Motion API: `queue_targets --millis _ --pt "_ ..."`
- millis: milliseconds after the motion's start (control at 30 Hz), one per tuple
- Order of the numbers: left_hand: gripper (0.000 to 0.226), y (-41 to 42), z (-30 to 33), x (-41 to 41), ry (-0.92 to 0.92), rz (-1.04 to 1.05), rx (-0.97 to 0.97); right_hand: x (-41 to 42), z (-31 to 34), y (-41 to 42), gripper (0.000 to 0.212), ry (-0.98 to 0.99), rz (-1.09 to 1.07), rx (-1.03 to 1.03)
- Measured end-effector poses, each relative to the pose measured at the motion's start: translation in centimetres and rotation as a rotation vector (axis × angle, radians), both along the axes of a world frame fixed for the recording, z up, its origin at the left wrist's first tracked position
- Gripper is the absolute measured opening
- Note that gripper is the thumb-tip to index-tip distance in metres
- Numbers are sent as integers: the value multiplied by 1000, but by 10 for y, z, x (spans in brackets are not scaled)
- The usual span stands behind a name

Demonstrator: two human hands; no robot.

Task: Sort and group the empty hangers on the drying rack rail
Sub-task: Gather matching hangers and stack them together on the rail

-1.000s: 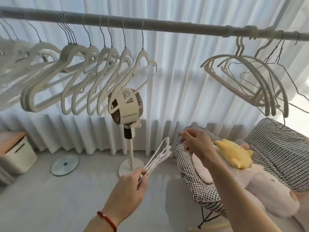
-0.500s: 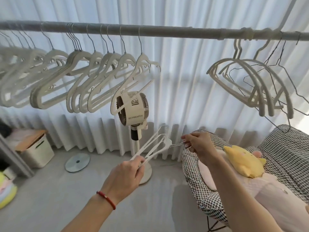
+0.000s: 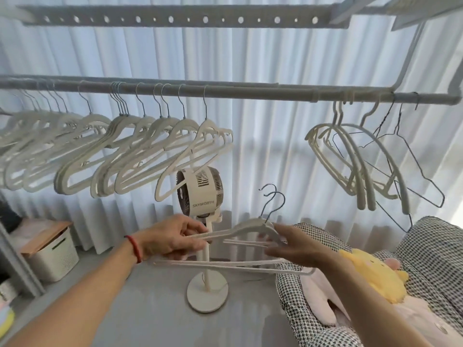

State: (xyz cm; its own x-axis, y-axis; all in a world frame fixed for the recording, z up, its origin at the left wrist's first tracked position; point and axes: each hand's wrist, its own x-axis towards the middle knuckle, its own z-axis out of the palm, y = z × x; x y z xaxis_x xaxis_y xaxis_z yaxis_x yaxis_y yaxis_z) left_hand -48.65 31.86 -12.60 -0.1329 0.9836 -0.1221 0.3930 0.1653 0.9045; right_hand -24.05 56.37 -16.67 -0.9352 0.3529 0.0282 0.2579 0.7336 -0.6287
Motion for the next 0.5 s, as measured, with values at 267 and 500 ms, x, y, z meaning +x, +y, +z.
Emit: queue_targets --millis 267,500 --pt "27 51 47 7 855 106 76 35 14 -1 34 108 0 -310" --pt "26 81 42 21 1009 266 282 35 40 -37 22 255 -235 -410"
